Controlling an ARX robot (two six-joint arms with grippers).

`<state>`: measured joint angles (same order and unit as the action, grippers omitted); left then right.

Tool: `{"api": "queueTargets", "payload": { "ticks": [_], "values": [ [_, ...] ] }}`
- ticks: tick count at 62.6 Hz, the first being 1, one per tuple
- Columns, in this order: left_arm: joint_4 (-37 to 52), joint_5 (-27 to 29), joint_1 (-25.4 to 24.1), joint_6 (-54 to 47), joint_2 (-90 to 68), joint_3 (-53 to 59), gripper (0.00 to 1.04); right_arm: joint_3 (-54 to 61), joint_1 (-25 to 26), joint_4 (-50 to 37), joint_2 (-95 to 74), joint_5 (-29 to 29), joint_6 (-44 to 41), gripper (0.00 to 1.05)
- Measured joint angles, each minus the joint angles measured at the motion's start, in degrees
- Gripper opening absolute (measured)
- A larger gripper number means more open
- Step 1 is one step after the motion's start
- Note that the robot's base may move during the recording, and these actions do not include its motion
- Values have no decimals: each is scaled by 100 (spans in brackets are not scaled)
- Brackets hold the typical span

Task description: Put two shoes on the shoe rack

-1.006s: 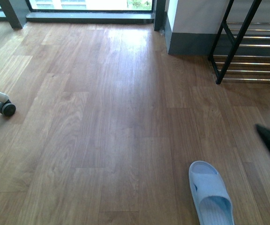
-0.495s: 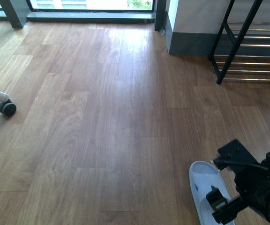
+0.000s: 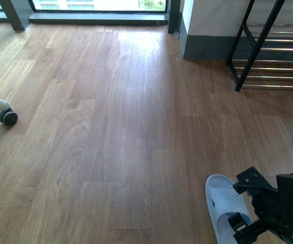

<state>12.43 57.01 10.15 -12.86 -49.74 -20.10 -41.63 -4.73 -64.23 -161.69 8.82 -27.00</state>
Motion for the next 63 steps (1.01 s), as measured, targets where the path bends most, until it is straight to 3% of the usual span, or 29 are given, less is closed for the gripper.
{"api": "queueTargets", "payload": {
  "ticks": [22, 63],
  "values": [
    [0, 0, -2, 0, 0, 0, 2, -789, 76, -184, -688, 26, -356, 94],
    [0, 0, 0, 0, 0, 0, 2, -964, 177, -750, -1001, 214, -535, 2]
  ]
}}
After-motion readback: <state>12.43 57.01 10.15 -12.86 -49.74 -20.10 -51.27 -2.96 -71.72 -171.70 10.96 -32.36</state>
